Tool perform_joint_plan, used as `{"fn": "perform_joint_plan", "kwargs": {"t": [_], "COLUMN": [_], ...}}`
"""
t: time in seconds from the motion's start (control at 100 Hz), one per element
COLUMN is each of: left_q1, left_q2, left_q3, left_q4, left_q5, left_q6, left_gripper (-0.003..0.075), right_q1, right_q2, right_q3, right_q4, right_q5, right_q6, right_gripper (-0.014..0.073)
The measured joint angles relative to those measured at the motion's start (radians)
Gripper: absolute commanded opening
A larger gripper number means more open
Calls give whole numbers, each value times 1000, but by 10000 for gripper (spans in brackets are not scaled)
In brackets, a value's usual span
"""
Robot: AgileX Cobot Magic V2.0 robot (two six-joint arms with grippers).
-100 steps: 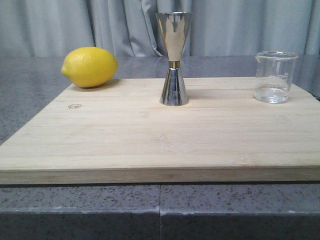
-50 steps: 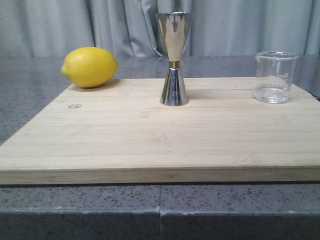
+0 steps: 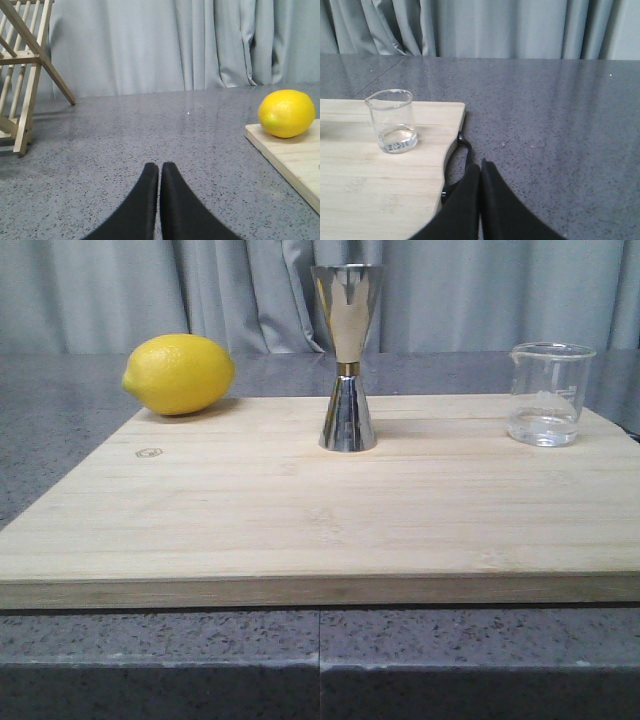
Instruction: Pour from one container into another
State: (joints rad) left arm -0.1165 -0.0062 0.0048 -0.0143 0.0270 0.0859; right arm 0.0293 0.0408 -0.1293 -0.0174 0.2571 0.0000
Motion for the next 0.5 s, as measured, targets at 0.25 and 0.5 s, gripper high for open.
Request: {"fn": "perform_joint_plan", "kwargs": {"t": [0.25,0.5], "left_q1": [0,0], "left_q2": [0,0], "left_q3": [0,0], "left_q4": [0,-2], "left_q5": [0,0], "left_q6": [0,0], "left_gripper": [-19,-19], "right_q1": [-19,-20], "right_q2": [-49,-49], "right_q3": [141,141], "right_q4": [36,38], "right_q5": [-174,-211], "right_q6": [0,0], "right_gripper": [-57,-57]}}
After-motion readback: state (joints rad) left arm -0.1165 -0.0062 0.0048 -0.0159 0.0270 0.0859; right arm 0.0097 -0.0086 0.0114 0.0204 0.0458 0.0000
